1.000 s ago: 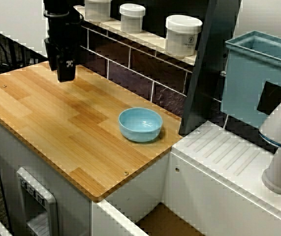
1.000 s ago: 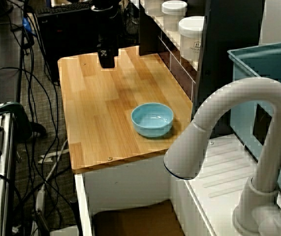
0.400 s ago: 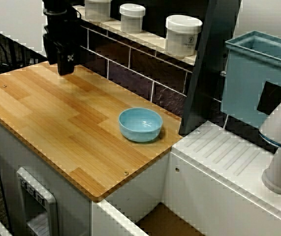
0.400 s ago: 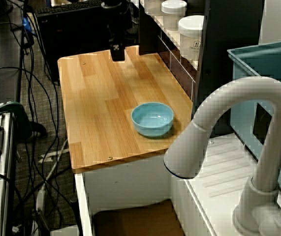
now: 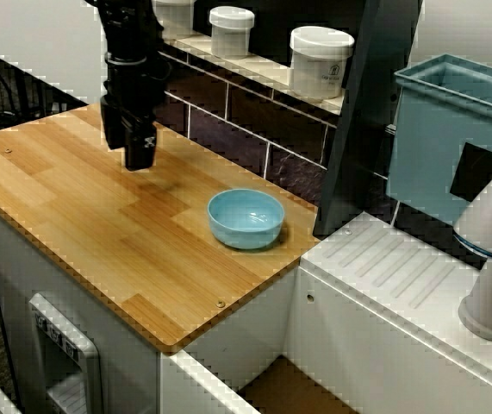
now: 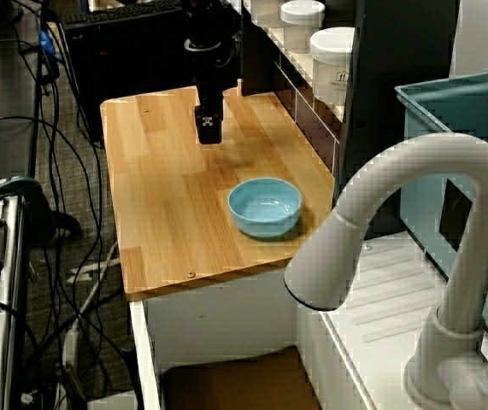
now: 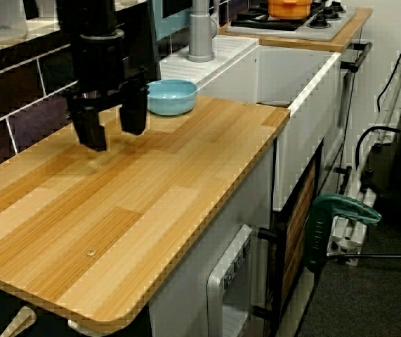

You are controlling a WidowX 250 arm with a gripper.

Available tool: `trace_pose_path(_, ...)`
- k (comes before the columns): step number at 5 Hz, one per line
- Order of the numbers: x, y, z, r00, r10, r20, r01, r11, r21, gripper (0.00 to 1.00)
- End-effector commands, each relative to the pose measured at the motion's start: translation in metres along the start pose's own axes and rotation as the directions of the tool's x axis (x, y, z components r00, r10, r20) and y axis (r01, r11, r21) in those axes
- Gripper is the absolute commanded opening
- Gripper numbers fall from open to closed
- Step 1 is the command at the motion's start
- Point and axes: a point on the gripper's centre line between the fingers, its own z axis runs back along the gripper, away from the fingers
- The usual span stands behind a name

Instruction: Push into sink

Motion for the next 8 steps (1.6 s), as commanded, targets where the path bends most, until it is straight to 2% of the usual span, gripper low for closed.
trace_pose_path(1, 0.017, -0.030, 0.017, 0.996, 0.058, 0.070, -0.061, 0.997, 0.041, 1.00)
trace_pose_path(3, 0.034, -0.057, 0.009, 0.993, 0.043, 0.110, -0.053, 0.995, 0.088, 1.00)
trace_pose_path(4, 0.044, -0.071, 0.001, 0.994, 0.031, 0.105, -0.045, 0.990, 0.134, 1.00)
trace_pose_path(6, 0.058, -0.071, -0.001, 0.991, 0.024, 0.133, -0.042, 0.990, 0.136, 1.00)
trace_pose_path(8, 0.067, -0.070, 0.005, 0.990, -0.007, 0.143, -0.003, 0.998, 0.070, 1.00)
